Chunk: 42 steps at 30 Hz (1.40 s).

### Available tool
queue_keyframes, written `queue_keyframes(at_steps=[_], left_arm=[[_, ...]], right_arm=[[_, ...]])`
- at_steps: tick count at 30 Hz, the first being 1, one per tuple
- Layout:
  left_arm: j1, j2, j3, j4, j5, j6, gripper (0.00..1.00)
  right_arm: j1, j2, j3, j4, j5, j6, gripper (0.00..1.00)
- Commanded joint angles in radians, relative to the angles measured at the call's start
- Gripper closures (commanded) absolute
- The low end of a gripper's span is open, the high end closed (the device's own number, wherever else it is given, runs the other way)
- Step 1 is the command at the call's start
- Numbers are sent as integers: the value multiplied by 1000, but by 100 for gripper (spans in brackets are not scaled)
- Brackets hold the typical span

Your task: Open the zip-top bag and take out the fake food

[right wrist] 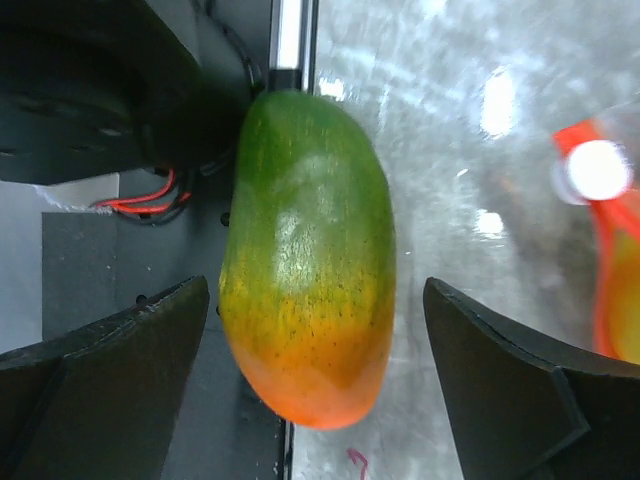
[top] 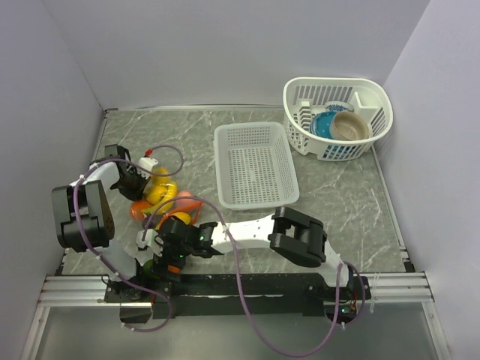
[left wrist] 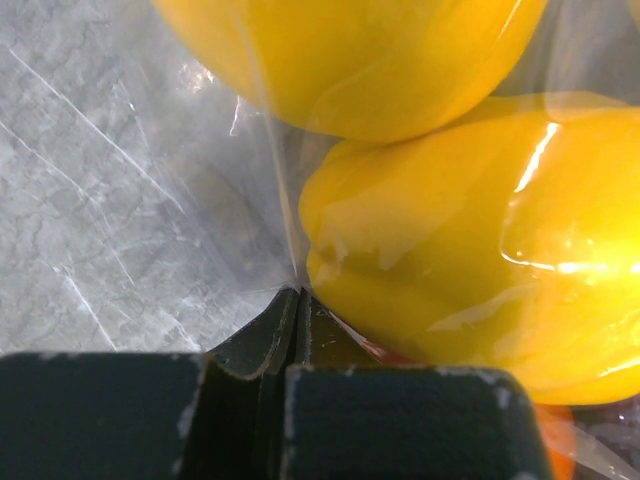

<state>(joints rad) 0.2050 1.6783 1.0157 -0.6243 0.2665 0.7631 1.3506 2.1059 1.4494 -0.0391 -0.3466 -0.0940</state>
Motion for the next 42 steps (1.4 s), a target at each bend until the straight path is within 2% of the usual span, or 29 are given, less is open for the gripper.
queue_keyframes(at_steps=[1,4,5,8,10,11,13,18,19,21,24,26,27,28,29,30,31,32,35,38,39,42], left_arm=[[20,-17,-17,-12,-6,4,99],[30,-8,-6,-22,-3,2,99],[31,-8,-2,-26,-1,1,99],[45,-14,15,-38,3,-5,99],[56,-29,33,-63,16,-7,99],[59,-35,41,-72,22,-11,99],[63,-55,60,-109,56,-13,99],[65,-94,96,-184,122,-21,99],[66,-97,92,-183,125,-21,99],[65,-103,78,-175,114,-19,99],[66,-100,43,-157,99,-18,99],[70,-100,26,-149,99,-18,99],[70,-98,23,-146,100,-18,99],[70,-98,20,-147,103,-18,99],[70,-98,20,-146,109,-18,99],[73,-100,21,-147,114,-19,99],[71,-100,26,-150,117,-19,99],[73,-100,29,-152,123,-19,99],[74,-103,37,-161,129,-16,99],[79,-104,40,-158,125,-10,99],[80,-98,44,-157,122,-13,99],[82,-80,47,-150,122,-15,99]], right_arm=[[7,26,29,14,-43,22,9],[5,5,-6,25,-16,23,31],[4,-9,-21,30,24,22,45],[-7,-110,-98,34,93,13,65],[-36,-214,-168,34,148,7,72],[-48,-254,-197,34,165,7,80],[-103,-360,-263,35,216,4,83],[-267,-558,-368,36,296,25,83],[-333,-579,-385,83,345,39,81],[-389,-619,-406,113,456,91,85],[-490,-588,-351,84,647,221,95],[-536,-543,-298,-23,754,281,100],[-541,-484,-228,-68,814,381,100],[-547,-453,-193,-165,851,407,100],[-562,-426,-164,-201,815,412,100],[-570,-396,-134,-221,772,402,97],[-574,-400,-145,-206,735,389,44],[-571,-417,-171,-174,724,381,1],[-558,-509,-279,-58,745,379,0],[-489,-578,-337,-7,779,321,0],[-414,-604,-369,25,846,274,0],[-291,-632,-424,74,890,157,0]])
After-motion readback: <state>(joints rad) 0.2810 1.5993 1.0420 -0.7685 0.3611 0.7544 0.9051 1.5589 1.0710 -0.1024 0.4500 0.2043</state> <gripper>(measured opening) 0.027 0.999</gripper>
